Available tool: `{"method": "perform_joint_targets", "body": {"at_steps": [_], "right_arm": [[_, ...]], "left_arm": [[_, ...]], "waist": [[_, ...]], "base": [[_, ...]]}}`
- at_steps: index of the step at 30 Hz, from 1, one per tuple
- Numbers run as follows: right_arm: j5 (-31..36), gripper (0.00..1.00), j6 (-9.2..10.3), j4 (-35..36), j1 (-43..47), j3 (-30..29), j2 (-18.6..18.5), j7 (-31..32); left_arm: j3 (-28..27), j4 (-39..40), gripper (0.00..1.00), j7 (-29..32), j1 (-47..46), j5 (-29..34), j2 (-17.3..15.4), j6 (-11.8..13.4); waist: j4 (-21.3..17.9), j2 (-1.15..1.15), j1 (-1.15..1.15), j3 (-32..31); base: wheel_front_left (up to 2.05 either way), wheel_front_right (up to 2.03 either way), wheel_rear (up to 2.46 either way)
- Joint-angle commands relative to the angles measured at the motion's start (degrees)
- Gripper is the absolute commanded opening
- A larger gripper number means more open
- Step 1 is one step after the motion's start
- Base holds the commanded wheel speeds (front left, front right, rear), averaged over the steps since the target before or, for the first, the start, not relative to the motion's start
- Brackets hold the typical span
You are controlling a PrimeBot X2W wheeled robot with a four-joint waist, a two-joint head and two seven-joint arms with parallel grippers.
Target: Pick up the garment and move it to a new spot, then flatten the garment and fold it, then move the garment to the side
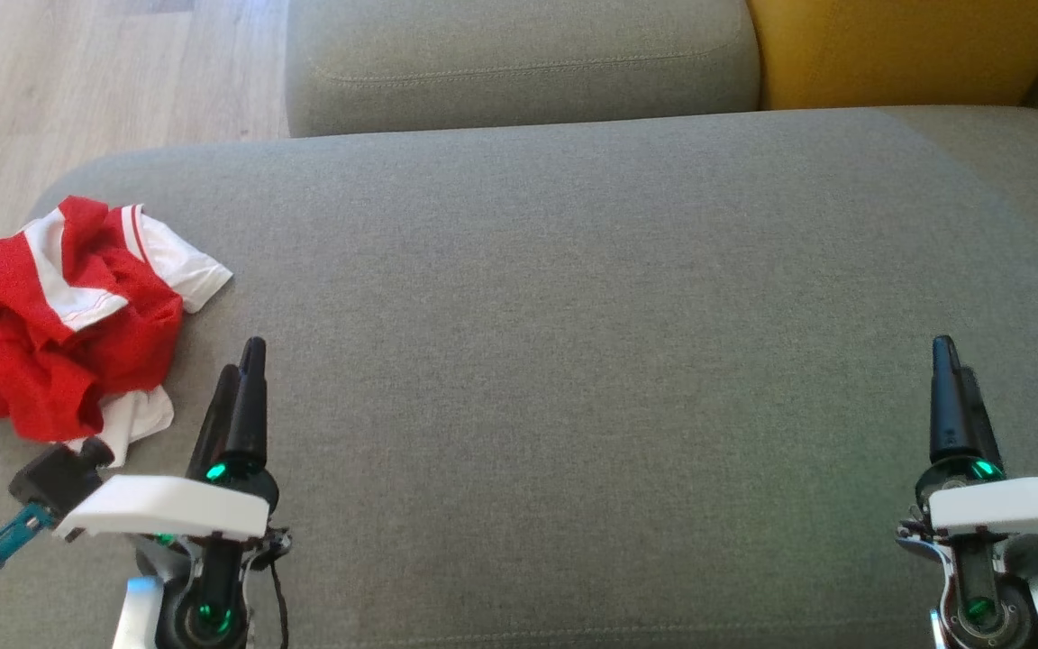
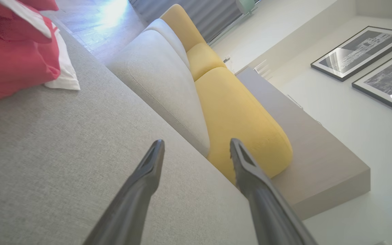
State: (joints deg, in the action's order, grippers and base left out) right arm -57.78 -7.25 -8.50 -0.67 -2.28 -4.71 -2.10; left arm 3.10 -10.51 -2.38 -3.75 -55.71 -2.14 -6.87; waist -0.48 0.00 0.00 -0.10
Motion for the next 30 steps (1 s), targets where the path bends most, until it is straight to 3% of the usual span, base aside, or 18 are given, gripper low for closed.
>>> {"method": "perform_joint_targets", "body": {"at_steps": [1, 30], "right_arm": [[1.2, 1.00, -0.12, 2.6, -3.0, 0.6, -1.6, -0.6], [24.3, 1.00, -0.17, 3.4, -2.8, 5.0, -3.2, -4.8]], "left_arm": [[-0.6, 2.5, 1.00, -0.5, -3.3, 1.1, -1.0, -0.1], [5.5, 4.1, 1.00, -5.5, -5.3, 25.4, -4.3, 4.6]], "waist": [[0.0, 0.00, 0.00, 0.0], [-0.3, 0.00, 0.00, 0.0]], "base": [[0.00, 0.00, 0.00], [0.00, 0.00, 0.00]]}}
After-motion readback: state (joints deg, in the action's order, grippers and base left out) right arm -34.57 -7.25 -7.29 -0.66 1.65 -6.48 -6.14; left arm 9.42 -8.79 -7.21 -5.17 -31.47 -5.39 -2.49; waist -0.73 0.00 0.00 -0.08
